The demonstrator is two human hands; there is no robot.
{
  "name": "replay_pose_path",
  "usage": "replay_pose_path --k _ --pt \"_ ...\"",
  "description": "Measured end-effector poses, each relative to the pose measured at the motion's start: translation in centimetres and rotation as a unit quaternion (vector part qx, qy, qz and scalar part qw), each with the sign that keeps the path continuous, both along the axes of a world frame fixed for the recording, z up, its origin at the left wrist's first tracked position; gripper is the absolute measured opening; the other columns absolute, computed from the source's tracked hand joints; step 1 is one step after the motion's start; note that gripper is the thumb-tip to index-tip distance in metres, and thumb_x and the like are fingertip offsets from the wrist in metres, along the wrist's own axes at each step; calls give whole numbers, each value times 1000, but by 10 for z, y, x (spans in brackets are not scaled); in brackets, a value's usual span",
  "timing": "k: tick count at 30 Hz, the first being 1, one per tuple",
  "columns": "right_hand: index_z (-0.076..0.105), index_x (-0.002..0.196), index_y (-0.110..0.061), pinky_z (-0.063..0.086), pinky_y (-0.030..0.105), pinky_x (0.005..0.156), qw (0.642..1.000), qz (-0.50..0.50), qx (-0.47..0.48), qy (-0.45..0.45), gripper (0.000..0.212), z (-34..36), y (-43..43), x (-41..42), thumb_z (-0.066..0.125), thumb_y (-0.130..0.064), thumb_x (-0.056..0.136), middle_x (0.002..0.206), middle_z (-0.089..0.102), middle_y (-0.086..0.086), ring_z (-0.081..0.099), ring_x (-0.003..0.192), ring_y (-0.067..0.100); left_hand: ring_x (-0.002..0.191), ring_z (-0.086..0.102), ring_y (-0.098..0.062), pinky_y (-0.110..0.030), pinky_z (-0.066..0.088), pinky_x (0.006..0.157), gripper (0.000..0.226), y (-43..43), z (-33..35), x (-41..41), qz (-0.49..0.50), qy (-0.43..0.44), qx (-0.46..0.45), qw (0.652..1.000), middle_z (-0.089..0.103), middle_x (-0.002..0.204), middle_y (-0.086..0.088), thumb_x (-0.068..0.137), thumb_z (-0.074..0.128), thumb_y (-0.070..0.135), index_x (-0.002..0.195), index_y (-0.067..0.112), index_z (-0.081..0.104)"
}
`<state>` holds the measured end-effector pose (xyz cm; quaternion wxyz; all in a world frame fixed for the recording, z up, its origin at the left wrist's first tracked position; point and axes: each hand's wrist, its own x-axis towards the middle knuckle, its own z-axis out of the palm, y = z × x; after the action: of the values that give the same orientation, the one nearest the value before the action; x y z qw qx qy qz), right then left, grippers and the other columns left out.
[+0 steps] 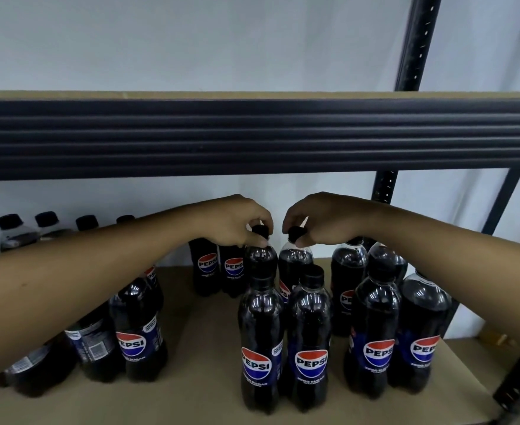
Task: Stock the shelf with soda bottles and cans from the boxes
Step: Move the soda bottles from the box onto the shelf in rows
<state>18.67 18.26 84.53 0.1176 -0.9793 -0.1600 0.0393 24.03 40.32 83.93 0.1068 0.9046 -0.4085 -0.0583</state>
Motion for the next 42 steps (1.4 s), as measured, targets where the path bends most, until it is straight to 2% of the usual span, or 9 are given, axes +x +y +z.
replay_pose_path --k 3,7,17,21,25,29,32,37,42 --pt "65 124 -31 46 26 92 1000 -15 -9 11 33 -2 2 -3 70 -41 93 117 62 -18 60 105 3 72 73 -7 -31 59 84 27 -1 -1 0 -2 17 -15 1000 70 103 17 95 71 34 119 24 68" --pt "68 117 -30 49 24 91 1000 -5 19 7 21 -6 2 -3 67 -25 97 113 67 -17 62 104 3 73 75 -9 -30 60 83 27 2 -2 0 0 42 -31 999 64 122 5 95 71 33 120 24 68" --pt "69 104 -43 47 25 92 997 -11 67 39 30 -5 -5 -11 67 -15 95 105 69 -24 62 105 -1 75 76 -9 -29 59 87 25 4 -2 -15 -7 72 -53 996 67 121 10 94 72 33 118 26 70" --pt "70 102 -43 44 20 80 995 -8 84 47 29 -6 -7 -16 67 -15 96 106 69 -25 63 104 -2 77 76 -10 -35 60 90 24 5 -4 -18 -4 68 -55 996 67 123 10 93 72 35 117 28 71" --pt "68 101 -48 55 29 84 995 -6 90 51 29 -8 -9 -18 67 -19 96 113 66 -25 64 109 4 77 75 -7 -32 59 90 28 6 -3 -22 3 66 -51 997 67 114 15 93 72 39 119 31 70" --pt "63 112 -52 57 37 94 995 -4 79 56 30 -6 -7 -24 67 -27 97 127 60 -26 61 116 5 93 64 12 -26 51 99 40 8 -1 -27 10 15 -24 1000 68 117 18 92 70 49 130 39 65" --pt "55 133 -46 43 27 106 998 0 63 30 37 2 -2 -40 64 -35 99 135 50 -30 51 124 -4 110 64 1 -29 50 104 48 13 0 -35 34 -11 -54 998 65 129 16 91 68 53 137 39 60" --pt "57 131 -47 39 21 102 997 23 51 -54 36 22 2 -85 61 -52 96 140 52 -25 48 122 -6 101 66 6 -30 54 98 28 26 5 -72 20 -29 -162 986 72 108 21 90 65 54 114 40 71" --pt "58 134 -40 48 25 103 998 68 -11 12 49 13 12 -109 71 -52 88 122 64 -24 59 112 -5 95 71 0 -38 57 94 53 34 -6 -105 8 65 -62 996 72 106 21 75 68 69 124 47 64"
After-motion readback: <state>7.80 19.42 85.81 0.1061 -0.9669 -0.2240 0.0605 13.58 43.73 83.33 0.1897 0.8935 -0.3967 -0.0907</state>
